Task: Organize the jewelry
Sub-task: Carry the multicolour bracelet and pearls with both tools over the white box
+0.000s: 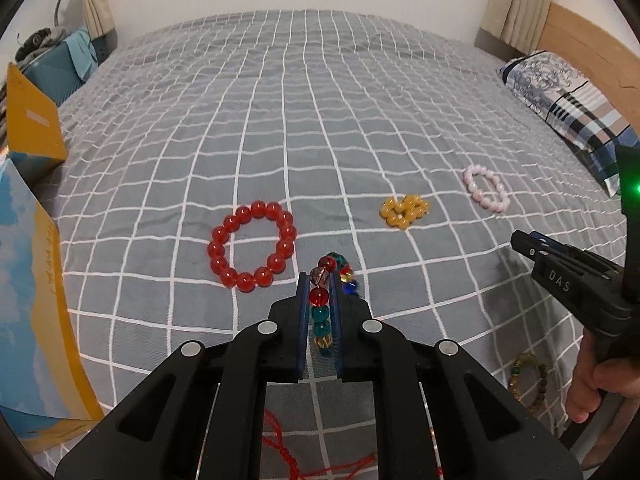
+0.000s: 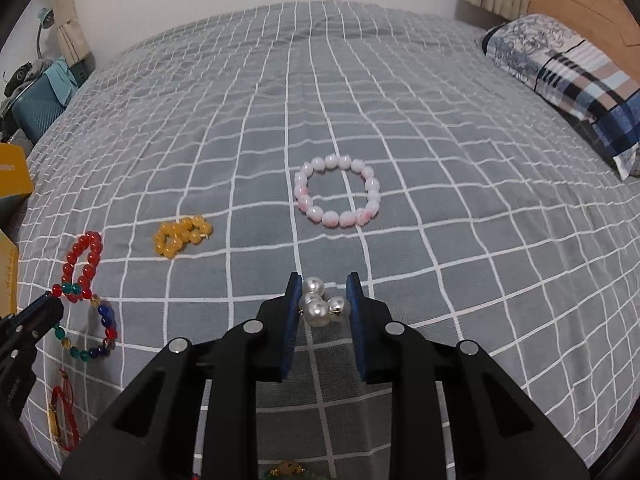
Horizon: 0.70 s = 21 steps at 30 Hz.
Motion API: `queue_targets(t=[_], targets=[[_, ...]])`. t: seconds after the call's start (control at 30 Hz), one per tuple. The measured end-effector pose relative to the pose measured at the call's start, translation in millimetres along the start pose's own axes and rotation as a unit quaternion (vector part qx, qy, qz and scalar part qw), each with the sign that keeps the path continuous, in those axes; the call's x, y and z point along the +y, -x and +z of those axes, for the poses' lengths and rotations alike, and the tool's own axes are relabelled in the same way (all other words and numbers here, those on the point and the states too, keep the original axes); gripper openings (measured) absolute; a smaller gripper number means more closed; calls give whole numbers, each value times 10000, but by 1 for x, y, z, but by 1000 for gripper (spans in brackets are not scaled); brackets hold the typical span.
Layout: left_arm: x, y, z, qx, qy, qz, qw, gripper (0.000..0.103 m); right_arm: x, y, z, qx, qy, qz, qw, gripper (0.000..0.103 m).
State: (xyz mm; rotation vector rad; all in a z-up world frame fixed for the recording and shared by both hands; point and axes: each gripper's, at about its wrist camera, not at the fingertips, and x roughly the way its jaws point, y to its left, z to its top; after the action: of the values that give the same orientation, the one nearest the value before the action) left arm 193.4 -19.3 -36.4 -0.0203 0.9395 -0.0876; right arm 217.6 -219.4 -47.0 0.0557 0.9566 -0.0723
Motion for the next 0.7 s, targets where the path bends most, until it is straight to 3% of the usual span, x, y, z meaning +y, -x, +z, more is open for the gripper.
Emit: queue_targets(t=[0.23, 0.43, 0.7], targets=[[1, 25, 5, -304, 33, -48, 9995, 9, 3, 14, 1, -262, 48, -17, 9996, 22], [4, 39, 9, -643, 91, 197, 9977, 9, 9, 25, 1, -440, 52, -115, 9990, 22], [7, 47, 12, -731, 158, 230, 9969, 9, 21, 50, 4, -735, 145, -188, 9970, 22]])
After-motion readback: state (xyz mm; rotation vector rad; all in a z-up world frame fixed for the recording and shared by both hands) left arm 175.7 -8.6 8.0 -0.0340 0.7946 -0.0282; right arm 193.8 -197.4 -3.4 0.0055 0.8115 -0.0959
